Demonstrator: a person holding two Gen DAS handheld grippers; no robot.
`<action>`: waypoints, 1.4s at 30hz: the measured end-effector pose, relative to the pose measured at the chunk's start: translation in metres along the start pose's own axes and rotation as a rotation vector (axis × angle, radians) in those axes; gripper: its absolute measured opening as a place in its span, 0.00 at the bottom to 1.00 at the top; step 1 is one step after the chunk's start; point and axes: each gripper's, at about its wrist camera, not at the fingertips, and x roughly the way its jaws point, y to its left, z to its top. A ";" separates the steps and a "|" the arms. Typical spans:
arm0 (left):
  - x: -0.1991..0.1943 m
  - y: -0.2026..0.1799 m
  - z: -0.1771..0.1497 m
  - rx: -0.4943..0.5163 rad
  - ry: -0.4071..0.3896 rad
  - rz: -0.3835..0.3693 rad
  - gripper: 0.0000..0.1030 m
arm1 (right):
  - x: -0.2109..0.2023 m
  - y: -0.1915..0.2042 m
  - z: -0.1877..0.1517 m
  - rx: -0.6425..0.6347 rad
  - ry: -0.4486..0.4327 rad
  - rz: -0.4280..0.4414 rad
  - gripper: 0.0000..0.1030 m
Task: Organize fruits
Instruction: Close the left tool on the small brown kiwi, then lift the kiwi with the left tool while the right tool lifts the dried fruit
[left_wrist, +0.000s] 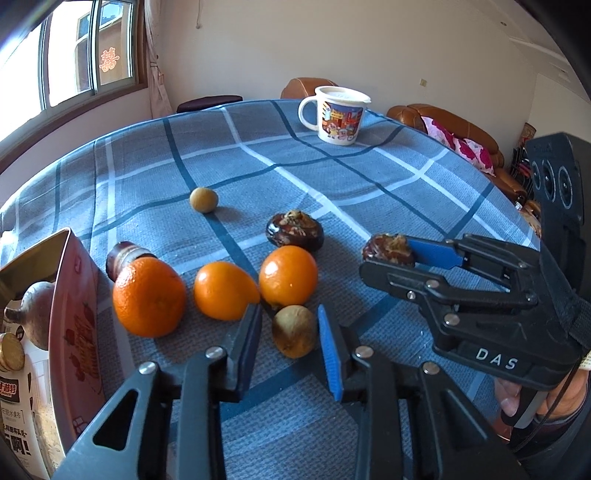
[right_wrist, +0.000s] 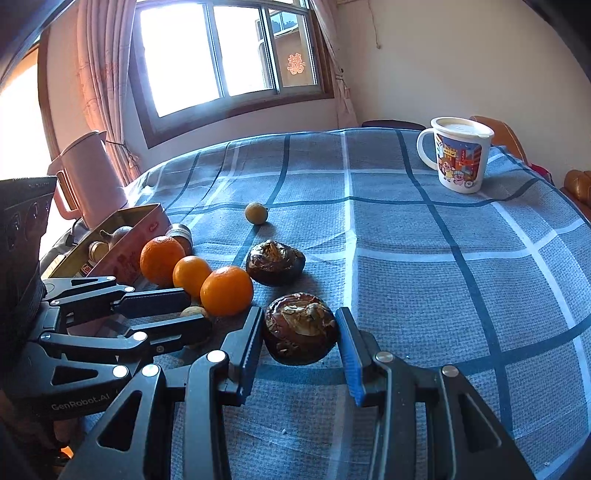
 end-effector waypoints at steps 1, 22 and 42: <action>0.001 0.000 0.000 0.000 0.004 -0.002 0.33 | 0.000 0.000 0.000 0.000 0.002 0.000 0.40; -0.028 0.010 -0.004 -0.038 -0.141 -0.023 0.27 | -0.010 0.009 -0.003 -0.059 -0.062 0.007 0.40; -0.050 0.018 -0.009 -0.074 -0.260 -0.003 0.27 | -0.025 0.020 -0.008 -0.125 -0.153 0.012 0.40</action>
